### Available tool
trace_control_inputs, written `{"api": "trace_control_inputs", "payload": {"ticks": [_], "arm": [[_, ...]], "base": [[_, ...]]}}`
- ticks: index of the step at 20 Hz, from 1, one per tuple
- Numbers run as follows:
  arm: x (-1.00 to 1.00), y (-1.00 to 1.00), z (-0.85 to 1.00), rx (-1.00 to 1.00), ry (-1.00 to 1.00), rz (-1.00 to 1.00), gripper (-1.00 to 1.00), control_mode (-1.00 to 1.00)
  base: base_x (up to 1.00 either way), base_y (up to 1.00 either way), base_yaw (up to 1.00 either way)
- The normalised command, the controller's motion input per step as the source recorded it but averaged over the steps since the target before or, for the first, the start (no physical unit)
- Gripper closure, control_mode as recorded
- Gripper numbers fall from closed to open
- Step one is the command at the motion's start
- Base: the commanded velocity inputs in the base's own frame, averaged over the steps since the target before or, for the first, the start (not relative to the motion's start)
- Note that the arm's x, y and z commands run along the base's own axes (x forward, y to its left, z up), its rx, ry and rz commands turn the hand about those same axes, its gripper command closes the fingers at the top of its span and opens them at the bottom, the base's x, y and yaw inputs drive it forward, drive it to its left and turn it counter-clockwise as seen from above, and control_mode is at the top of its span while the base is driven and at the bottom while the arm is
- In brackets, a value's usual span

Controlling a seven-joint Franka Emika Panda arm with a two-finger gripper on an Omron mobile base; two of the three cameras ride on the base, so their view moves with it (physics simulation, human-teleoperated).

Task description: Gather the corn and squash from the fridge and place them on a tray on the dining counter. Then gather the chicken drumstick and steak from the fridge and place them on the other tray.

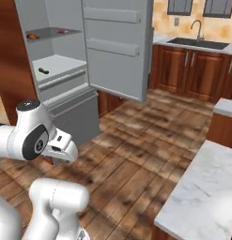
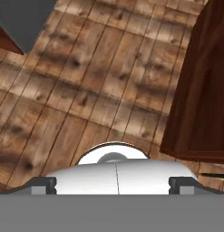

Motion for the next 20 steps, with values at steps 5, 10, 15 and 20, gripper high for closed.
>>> {"api": "trace_control_inputs", "payload": {"ticks": [5, 10, 15, 20], "arm": [[0.0, 0.0, 0.0, 0.0, 0.0, 0.0, -1.0, 1.0], [0.0, 0.0, 0.0, 0.0, 0.0, 0.0, -1.0, 1.0], [0.0, 0.0, 0.0, 0.0, 0.0, 0.0, -1.0, 1.0], [0.0, 0.0, 0.0, 0.0, 0.0, 0.0, -1.0, 1.0]], "base": [[0.93, 0.06, 0.44], [1.0, -0.02, 0.43], [1.0, -0.05, 0.42], [1.0, -0.09, 0.42]]}}
